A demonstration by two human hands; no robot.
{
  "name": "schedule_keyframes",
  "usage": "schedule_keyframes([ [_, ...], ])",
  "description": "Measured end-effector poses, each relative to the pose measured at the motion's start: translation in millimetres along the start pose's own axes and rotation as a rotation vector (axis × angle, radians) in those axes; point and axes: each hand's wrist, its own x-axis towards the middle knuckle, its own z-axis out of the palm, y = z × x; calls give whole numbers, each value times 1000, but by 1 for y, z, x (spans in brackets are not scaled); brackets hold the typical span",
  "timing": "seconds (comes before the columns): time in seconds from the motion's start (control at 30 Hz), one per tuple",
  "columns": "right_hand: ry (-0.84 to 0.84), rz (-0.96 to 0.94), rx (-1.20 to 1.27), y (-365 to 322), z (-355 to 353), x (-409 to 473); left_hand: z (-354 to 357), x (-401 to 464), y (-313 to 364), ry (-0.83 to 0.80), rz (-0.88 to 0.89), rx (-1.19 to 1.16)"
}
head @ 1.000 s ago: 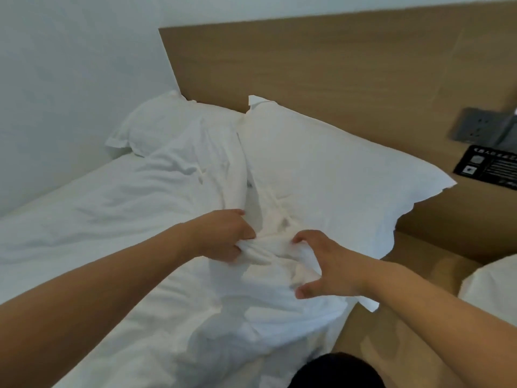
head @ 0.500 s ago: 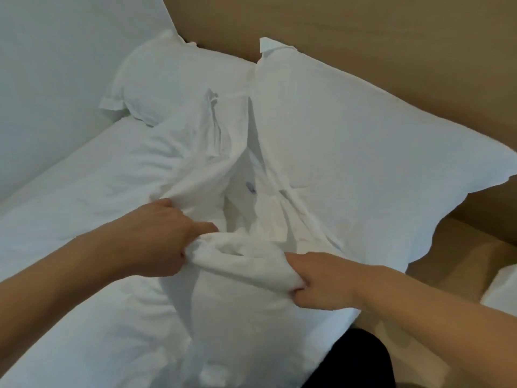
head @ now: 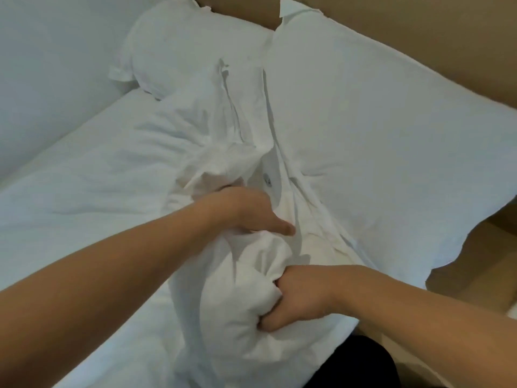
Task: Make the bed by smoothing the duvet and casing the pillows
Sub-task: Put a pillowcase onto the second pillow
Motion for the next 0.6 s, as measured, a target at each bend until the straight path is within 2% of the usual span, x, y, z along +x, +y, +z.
schedule_keyframes([
  [0.07, 5, -23, -72, 3, 6, 4, 14, 3, 20, -36, 102, 120],
  [0.13, 14, -12, -144, 3, 7, 2, 15, -5, 16, -25, 98, 206],
  [0.23, -14, 54, -167, 1, 2, -2, -4, -45, -11, 303, -31, 589],
  [0.3, 15, 55, -189, -4, -1, -4, -9, -79, -34, 412, -97, 844],
  [0.33, 29, 45, -218, -5, -2, -4, -4, -90, -44, 495, -8, 946],
  [0.4, 32, 41, -288, -8, 0, -3, 12, -110, -49, 525, 394, 939],
  [0.43, 22, 41, -313, -9, 2, -4, 18, -119, -43, 376, 556, 863],
  [0.47, 9, 43, -326, -8, 4, -5, 21, -123, -38, 214, 627, 750],
  [0.5, -3, 38, -331, -8, 7, -7, 19, -128, -35, -2, 536, 620],
  [0.53, -9, 34, -314, -6, 10, -8, 10, -133, -35, -192, 370, 417],
  [0.6, -26, 37, -220, -3, 10, -15, -12, -146, -38, -421, 15, -106],
])
